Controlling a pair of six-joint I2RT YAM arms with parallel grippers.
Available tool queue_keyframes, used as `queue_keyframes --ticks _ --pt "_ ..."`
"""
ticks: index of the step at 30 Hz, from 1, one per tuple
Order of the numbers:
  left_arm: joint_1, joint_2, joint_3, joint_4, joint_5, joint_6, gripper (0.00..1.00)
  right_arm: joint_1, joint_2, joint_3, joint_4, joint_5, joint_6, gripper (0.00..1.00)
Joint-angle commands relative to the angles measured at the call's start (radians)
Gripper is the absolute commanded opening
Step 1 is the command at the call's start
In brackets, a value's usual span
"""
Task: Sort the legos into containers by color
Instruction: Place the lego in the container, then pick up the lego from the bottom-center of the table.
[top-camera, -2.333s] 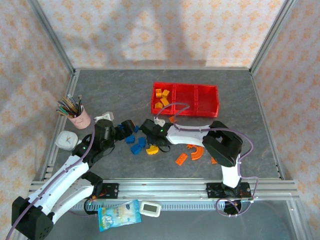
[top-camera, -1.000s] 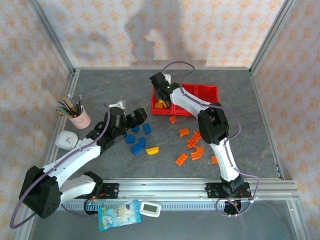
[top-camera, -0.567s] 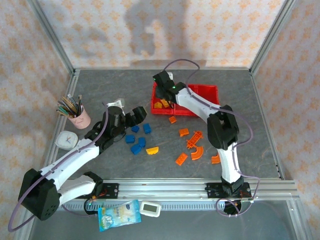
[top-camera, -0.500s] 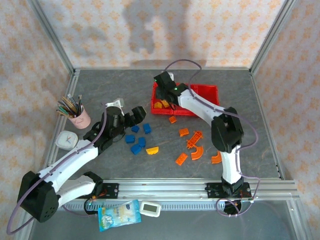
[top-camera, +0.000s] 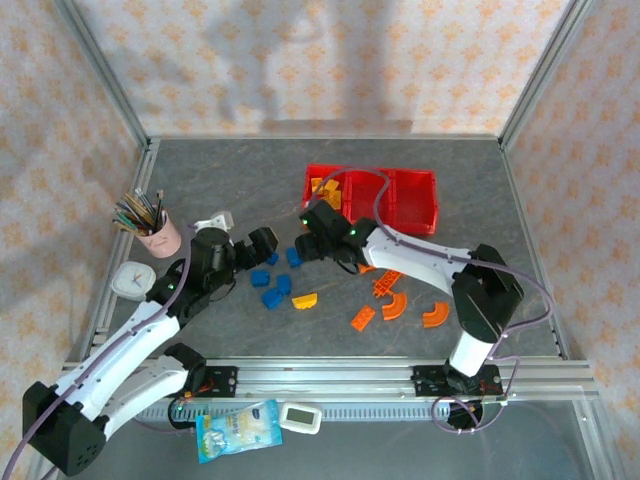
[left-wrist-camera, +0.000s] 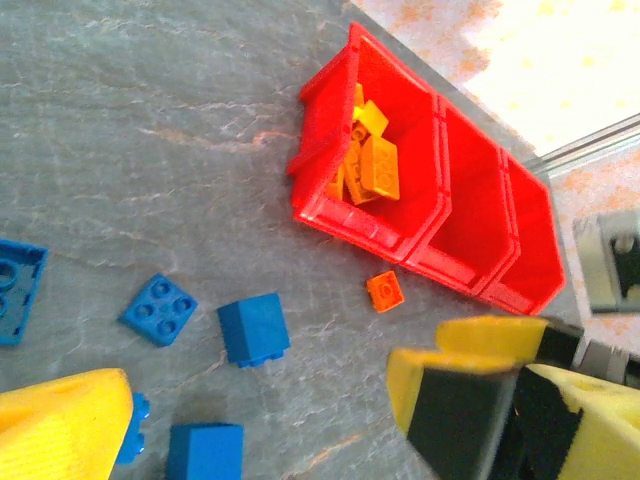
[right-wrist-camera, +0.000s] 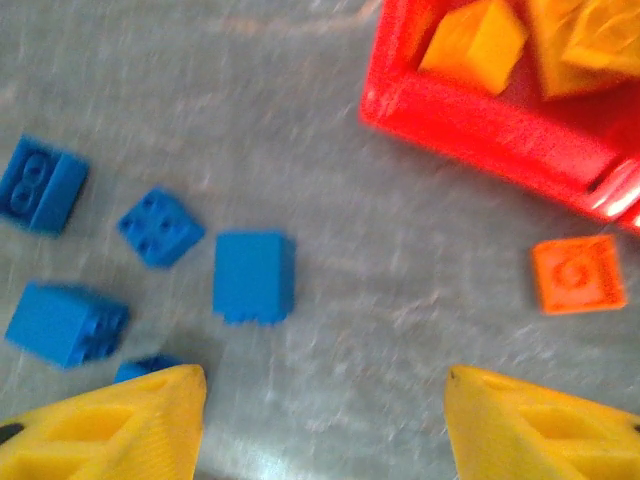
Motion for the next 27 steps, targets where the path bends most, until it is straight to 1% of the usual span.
queue_keyframes --ticks 1,8,11,16,21,27 --pt "0.007 -0.046 -0.018 -0.111 -0.030 -0.013 0.99 0.037 -0.051 -0.046 0.015 -0.051 -0.025 0.66" --pt "0.009 -0.124 -0.040 -0.196 -0.059 -0.037 0.99 0.113 -0.084 -0.147 0.038 -0.097 -0.066 0.75" --pt "0.008 -0.144 -0.040 -0.224 -0.072 -0.044 0.99 0.150 -0.084 -0.175 0.028 -0.087 -0.077 0.79" --pt "0.008 -0.170 -0.055 -0.236 -0.096 -0.063 0.99 0.175 -0.062 -0.216 0.023 -0.081 -0.076 0.83" --pt "0.009 -0.183 -0.066 -0.227 -0.113 -0.083 0.99 0.198 -0.015 -0.208 0.036 -0.058 -0.088 0.86" --pt "0.010 -0.181 -0.065 -0.228 -0.119 -0.080 0.99 0.199 0.053 -0.159 0.026 -0.007 -0.108 0.87"
